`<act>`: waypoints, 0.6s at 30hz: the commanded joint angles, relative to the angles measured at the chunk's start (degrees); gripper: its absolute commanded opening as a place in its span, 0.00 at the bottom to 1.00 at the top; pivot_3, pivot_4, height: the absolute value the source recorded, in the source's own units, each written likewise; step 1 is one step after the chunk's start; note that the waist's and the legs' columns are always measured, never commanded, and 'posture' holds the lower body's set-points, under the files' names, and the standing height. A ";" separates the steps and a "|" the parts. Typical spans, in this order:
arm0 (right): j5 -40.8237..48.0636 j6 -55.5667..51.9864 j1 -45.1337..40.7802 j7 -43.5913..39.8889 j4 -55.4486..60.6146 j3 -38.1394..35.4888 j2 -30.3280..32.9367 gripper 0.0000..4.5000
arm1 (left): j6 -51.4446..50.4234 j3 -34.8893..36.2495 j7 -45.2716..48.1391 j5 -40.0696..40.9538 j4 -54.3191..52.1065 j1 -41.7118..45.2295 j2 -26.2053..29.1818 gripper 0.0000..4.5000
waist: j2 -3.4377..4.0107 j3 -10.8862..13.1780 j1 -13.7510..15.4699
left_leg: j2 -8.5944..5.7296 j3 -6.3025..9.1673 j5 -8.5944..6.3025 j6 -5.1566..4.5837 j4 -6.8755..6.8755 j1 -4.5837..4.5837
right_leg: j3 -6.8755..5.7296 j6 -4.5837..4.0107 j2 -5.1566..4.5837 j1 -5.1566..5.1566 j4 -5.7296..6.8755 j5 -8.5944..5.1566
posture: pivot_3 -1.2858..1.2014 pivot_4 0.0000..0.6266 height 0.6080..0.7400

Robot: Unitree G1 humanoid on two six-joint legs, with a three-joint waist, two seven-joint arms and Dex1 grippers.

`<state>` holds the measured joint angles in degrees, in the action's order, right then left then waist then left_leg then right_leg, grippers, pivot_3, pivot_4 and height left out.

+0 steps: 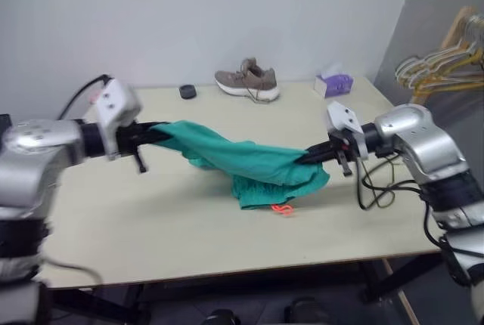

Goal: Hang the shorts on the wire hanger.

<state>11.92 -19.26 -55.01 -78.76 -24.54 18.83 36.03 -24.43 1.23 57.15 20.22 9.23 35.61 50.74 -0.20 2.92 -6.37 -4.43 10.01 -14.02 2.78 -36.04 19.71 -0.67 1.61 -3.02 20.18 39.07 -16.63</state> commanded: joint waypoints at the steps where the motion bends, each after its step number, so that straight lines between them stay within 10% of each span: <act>1: -8.74 12.07 -10.24 7.49 -20.04 1.48 -4.79 0.00 | 9.33 -4.42 -7.93 -10.67 19.54 11.69 -4.76 0.00 | -0.05 0.02 -0.15 | 0.01 0.01 0.02 0.01 0.01 0.04 | 0.03 -0.05 0.02 0.06 0.01 0.03 | 0.47 0.00 1.00; 8: -30.67 39.44 -34.03 49.59 -45.18 8.42 -13.56 0.00 | 31.07 -8.65 -34.77 -27.05 56.78 42.99 -8.29 0.00 | -0.46 -0.17 -3.56 | -0.07 -0.12 0.37 0.68 -0.11 2.51 | 0.50 -0.27 -0.18 2.68 0.02 0.45 | 0.46 0.00 1.00; 11: -37.66 49.09 -41.95 65.68 -46.26 10.01 -12.82 0.00 | 41.28 -12.03 -43.10 -35.24 58.66 53.60 -3.90 0.00 | -0.55 -0.19 -5.58 | -0.07 -0.71 0.37 0.68 -0.10 3.71 | 1.12 -0.26 -0.20 4.12 0.20 0.45 | 0.46 0.00 1.00; 18: -46.64 64.79 -40.17 81.26 -43.21 11.81 -8.33 0.00 | 58.75 -20.84 -52.55 -53.26 50.93 58.83 7.56 0.00 | -0.53 -0.21 -6.33 | -0.16 -1.07 -0.15 0.34 0.65 3.15 | 2.04 0.18 -0.14 4.23 -0.06 0.08 | 0.47 0.00 1.00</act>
<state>-32.76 41.60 -97.13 0.48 -69.12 29.49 27.38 31.17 -18.45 5.57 -29.90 62.57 95.11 56.40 -0.73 2.72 -12.70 -4.62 8.92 -14.19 3.12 -35.17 22.78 1.39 1.79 -3.17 24.35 39.06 -16.55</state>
